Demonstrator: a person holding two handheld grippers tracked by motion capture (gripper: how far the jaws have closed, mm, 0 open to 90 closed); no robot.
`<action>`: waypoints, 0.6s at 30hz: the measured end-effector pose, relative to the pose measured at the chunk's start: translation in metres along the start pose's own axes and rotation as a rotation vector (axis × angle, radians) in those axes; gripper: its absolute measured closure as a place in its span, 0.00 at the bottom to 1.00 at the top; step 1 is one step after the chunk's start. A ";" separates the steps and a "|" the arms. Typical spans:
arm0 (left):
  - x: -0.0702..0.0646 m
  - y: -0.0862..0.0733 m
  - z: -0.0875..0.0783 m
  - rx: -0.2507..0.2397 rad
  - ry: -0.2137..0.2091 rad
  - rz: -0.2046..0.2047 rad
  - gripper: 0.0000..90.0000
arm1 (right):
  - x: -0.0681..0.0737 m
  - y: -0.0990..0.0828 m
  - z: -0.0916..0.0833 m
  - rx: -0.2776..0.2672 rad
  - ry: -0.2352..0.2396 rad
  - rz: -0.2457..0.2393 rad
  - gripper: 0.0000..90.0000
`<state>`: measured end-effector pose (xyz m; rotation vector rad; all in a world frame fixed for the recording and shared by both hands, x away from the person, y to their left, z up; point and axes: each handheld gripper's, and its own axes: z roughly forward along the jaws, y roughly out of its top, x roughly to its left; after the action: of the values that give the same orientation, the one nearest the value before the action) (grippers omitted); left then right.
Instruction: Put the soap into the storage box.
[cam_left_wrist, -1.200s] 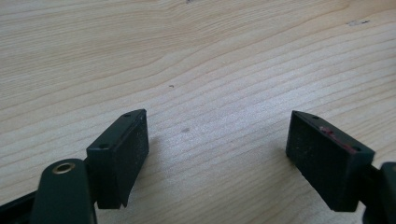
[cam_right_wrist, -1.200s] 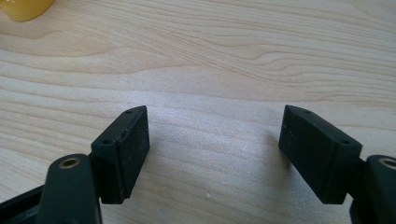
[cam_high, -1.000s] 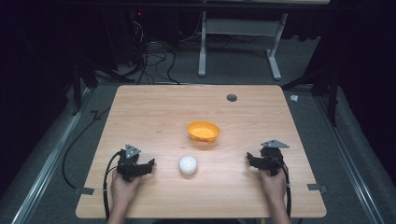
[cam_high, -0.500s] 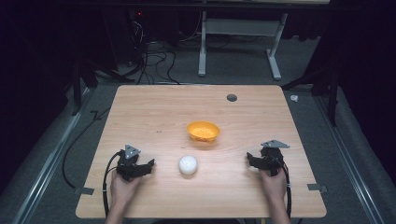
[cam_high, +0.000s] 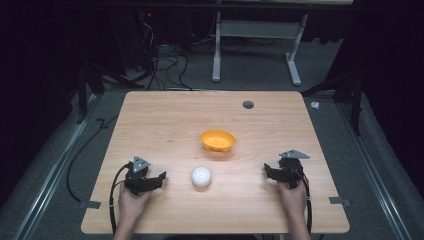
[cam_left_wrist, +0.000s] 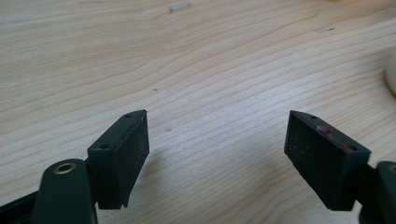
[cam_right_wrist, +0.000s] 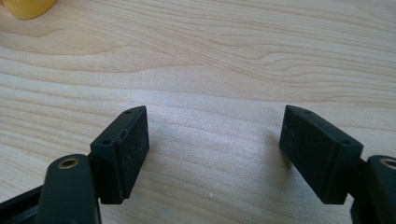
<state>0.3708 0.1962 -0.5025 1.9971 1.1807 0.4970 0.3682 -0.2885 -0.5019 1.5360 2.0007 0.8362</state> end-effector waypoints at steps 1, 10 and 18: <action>0.000 0.001 -0.001 -0.008 -0.014 -0.006 0.25 | 0.000 0.000 0.000 0.000 0.000 0.000 0.28; -0.012 0.010 -0.012 -0.023 -0.074 0.013 0.24 | 0.000 0.000 0.000 0.000 0.001 0.000 0.28; -0.030 0.016 -0.014 -0.012 -0.140 0.053 0.23 | 0.000 0.000 0.000 -0.003 0.001 0.000 0.28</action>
<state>0.3560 0.1708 -0.4800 2.0221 1.0388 0.3828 0.3682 -0.2884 -0.5022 1.5338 1.9998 0.8401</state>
